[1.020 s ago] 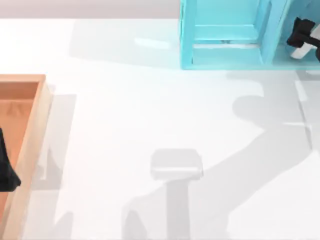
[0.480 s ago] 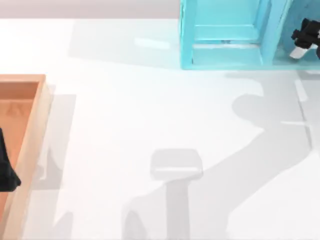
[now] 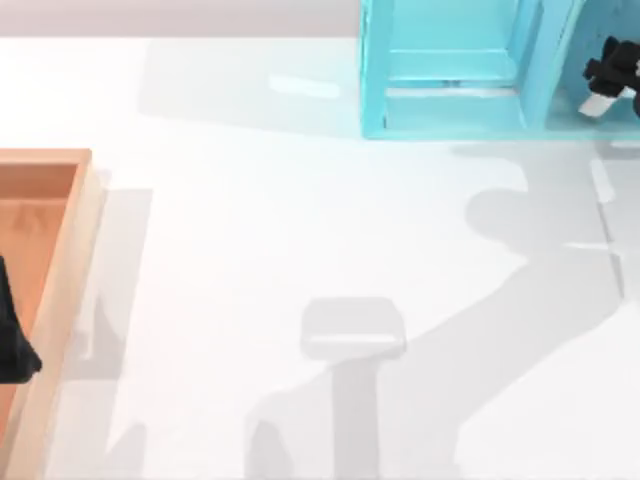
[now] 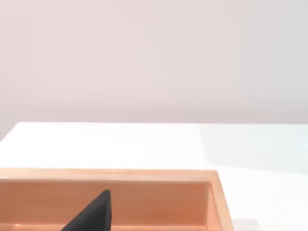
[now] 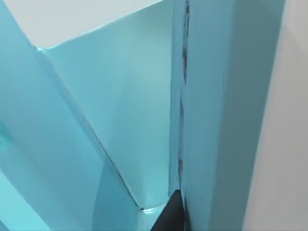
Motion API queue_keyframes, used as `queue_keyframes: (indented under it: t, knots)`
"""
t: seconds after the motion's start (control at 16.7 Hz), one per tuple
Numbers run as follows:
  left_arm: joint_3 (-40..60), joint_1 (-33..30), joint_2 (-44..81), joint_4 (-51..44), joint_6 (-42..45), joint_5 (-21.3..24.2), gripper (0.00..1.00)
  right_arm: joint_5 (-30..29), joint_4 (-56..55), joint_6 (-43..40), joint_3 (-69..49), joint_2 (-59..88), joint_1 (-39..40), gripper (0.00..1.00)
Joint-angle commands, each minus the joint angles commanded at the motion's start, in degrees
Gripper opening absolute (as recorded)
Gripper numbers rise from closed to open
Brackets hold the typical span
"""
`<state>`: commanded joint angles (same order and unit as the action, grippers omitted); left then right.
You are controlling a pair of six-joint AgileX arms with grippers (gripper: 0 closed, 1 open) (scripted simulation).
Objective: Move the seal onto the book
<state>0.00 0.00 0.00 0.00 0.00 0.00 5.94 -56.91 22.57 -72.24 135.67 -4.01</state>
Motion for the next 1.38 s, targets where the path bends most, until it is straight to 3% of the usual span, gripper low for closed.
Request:
queue_keyframes:
  t: [0.48,1.08,1.38]
  knots:
    - [0.0,0.0,0.0,0.0,0.0,0.0,1.00,0.4,4.1,0.0,3.6,-6.0,0.3,0.00]
    - [0.0,0.0,0.0,0.0,0.0,0.0,1.00,2.2,28.3,-0.5,23.3,-53.3,-0.8,0.00]
    - [0.0,0.0,0.0,0.0,0.0,0.0,1.00,2.7,36.6,0.1,29.9,-65.9,-1.4,0.00]
